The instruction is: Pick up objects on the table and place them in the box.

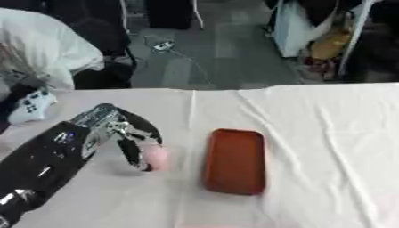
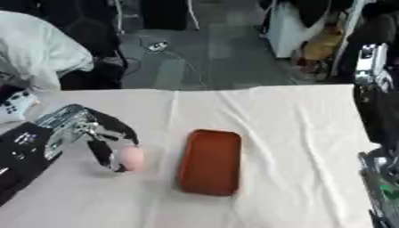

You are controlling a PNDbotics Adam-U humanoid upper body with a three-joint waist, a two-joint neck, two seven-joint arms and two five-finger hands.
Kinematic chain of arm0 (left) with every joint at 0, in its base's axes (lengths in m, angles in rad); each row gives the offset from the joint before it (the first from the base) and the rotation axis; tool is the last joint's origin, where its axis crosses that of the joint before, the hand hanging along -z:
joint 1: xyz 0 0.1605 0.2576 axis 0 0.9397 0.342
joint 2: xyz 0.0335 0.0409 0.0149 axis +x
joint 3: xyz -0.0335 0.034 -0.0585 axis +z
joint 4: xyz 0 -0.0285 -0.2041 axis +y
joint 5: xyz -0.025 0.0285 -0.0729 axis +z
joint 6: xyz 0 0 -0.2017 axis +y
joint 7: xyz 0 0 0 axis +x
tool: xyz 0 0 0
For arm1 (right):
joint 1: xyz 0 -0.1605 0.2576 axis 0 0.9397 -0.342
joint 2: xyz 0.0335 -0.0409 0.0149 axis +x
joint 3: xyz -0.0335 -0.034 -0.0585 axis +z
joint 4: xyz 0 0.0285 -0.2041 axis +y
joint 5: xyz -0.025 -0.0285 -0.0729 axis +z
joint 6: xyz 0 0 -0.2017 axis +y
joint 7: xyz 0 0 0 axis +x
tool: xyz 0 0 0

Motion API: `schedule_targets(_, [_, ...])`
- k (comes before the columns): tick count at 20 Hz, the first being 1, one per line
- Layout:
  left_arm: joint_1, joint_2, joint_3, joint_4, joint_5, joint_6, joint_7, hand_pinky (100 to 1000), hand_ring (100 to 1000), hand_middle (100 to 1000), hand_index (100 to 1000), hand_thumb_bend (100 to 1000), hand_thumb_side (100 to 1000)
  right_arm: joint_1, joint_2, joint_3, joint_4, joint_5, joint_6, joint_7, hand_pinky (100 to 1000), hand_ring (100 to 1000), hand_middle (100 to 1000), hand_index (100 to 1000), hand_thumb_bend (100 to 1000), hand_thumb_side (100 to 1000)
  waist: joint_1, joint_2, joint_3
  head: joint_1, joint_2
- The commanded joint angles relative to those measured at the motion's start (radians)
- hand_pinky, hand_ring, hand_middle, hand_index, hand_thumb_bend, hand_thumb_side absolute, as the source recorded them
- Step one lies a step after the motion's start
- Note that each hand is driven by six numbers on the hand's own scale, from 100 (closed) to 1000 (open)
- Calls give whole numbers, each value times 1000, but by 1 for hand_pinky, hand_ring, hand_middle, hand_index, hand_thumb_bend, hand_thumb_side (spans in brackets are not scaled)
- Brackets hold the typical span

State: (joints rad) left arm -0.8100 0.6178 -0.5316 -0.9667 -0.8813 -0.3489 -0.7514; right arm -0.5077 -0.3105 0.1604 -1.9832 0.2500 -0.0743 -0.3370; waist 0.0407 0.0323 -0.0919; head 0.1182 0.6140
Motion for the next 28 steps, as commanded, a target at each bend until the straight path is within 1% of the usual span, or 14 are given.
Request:
schedule_targets(1, [-10, 8, 15, 6, -16, -170, -156, 913, 992, 1000, 1000, 955, 587, -22, 2, 0, -17, -3, -3, 0, 100, 317, 450, 848, 100, 634, -2, -9, -4, 13, -2])
schedule_targets(6, [1, -4, 23, 15, -22, -187, -156, 874, 973, 1000, 1000, 921, 494, -28, 9, 0, -17, -4, -6, 1, 100, 317, 450, 846, 100, 633, -2, -7, -13, 19, -4])
schedule_targets(7, [1, -6, 25, 11, -23, -188, -156, 768, 900, 987, 1000, 911, 448, -29, 11, 0, -17, -4, -6, 1, 100, 316, 449, 845, 100, 633, -2, -7, -14, 21, -4])
schedule_targets(8, [0, -6, 28, 4, -22, -186, -156, 731, 873, 971, 1000, 906, 436, -29, 12, -1, -17, -4, -6, 0, 100, 316, 449, 845, 100, 633, -2, -6, -15, 22, -4])
schedule_targets(9, [0, -5, 29, -4, -21, -183, -156, 560, 746, 901, 973, 881, 397, -29, 12, -1, -17, -4, -7, 0, 100, 316, 449, 844, 100, 632, -1, -6, -16, 24, -4])
schedule_targets(10, [-2, -5, 33, -15, -19, -177, -155, 583, 764, 913, 984, 888, 403, -30, 13, -2, -17, -4, -7, -1, 100, 316, 449, 844, 100, 632, -1, -6, -16, 25, -4])
schedule_targets(11, [-3, -3, 34, -28, -18, -168, -152, 370, 572, 781, 874, 839, 355, -30, 14, -2, -17, -4, -8, -2, 100, 316, 448, 843, 100, 631, -1, -7, -17, 26, -4])
schedule_targets(13, [-3, 1, 34, -55, -18, -145, -128, 158, 400, 602, 738, 676, 326, -31, 14, -3, -17, -3, -9, -4, 100, 316, 446, 842, 100, 631, 0, -7, -18, 27, -4])
schedule_targets(14, [-2, 3, 32, -67, -21, -133, -107, 140, 383, 587, 725, 650, 327, -31, 15, -2, -17, -3, -9, -4, 100, 316, 446, 842, 100, 631, 0, -7, -19, 27, -4])
schedule_targets(15, [-2, 4, 30, -75, -26, -124, -86, 100, 196, 445, 583, 393, 362, -31, 15, -2, -17, -3, -10, -4, 100, 316, 446, 841, 100, 630, 0, -7, -19, 28, -5])
schedule_targets(16, [-2, 6, 27, -86, -37, -113, -58, 100, 152, 408, 551, 309, 397, -32, 16, -3, -17, -3, -10, -5, 100, 316, 446, 841, 100, 630, 0, -7, -20, 29, -5])
schedule_targets(17, [0, 7, 24, -90, -46, -107, -35, 100, 100, 335, 485, 169, 420, -32, 16, -3, -17, -3, -11, -5, 100, 316, 445, 841, 100, 629, 0, -7, -20, 30, -5])
schedule_targets(19, [4, 7, 17, -93, -67, -97, 7, 100, 100, 269, 458, 102, 423, -32, 17, -4, -17, -2, -12, -7, 100, 316, 445, 839, 100, 628, 1, -7, -21, 32, -6])
schedule_targets(28, [5, 32, 42, -156, -83, -82, 112, 100, 100, 185, 409, 100, 485, -30, 14, -5, -17, -2, -13, -10, 100, 316, 444, 838, 100, 628, 0, -8, -15, 33, -10])
